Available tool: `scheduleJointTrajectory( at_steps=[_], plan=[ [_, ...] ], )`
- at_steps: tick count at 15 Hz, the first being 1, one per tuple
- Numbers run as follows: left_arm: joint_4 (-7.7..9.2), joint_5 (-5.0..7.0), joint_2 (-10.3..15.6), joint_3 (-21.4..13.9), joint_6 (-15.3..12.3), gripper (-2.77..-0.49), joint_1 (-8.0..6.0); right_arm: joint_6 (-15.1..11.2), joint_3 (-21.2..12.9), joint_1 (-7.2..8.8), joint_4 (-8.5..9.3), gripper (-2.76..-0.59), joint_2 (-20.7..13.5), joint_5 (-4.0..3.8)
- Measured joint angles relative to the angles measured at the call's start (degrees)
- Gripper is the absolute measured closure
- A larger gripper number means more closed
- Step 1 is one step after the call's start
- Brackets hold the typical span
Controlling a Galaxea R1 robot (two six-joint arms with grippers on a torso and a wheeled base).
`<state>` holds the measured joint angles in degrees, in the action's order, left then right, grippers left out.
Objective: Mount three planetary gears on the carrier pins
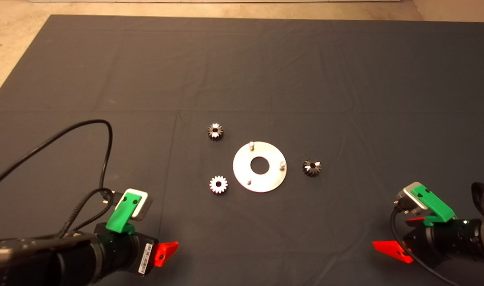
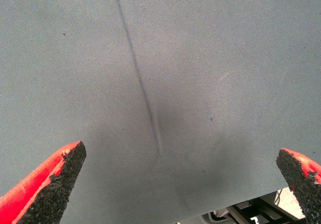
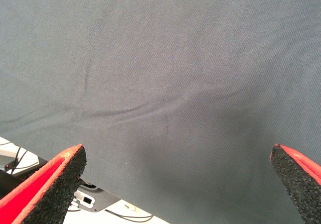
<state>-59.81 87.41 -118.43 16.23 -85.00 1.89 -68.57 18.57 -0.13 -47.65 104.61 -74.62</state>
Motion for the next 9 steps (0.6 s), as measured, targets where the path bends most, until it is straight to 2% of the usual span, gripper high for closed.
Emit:
scheduleJointTrajectory(
  at_steps=[1, 3, 4, 6, 7, 8, 9],
  plan=[
    [-0.02, 0.0, -0.06, 0.0, 0.0, -2.76, 0.0, 0.0, 0.0, 0.0, 0.33, -2.75, 0.02, -0.05],
    [-0.02, -0.01, -0.28, 0.0, 0.02, -2.76, 0.0, 0.0, 0.0, 0.15, 1.53, -2.75, 1.39, -0.82],
    [-0.02, 0.0, -0.37, 0.0, 0.01, -2.76, 0.0, 0.0, 0.01, 0.73, 2.36, -2.75, 2.58, -1.92],
    [-0.02, 0.0, -1.52, 0.0, -0.02, -2.76, 0.0, 0.0, 0.04, 3.35, 3.91, -2.75, 8.17, -6.5],
    [-0.03, -0.01, -2.24, 0.0, -0.02, -2.76, 0.0, 0.02, 0.14, 4.39, 4.46, -2.75, 11.36, -8.34],
    [-0.11, 0.0, -2.6, 0.02, -0.02, -2.76, 0.01, 0.02, 0.59, 5.56, 5.32, -2.75, 13.87, -9.83],
    [-0.22, 0.0, -2.76, 0.0, -0.05, -2.76, 0.01, 0.0, 1.3, 6.96, 6.03, -2.75, 15.37, -10.65]
  ],
)
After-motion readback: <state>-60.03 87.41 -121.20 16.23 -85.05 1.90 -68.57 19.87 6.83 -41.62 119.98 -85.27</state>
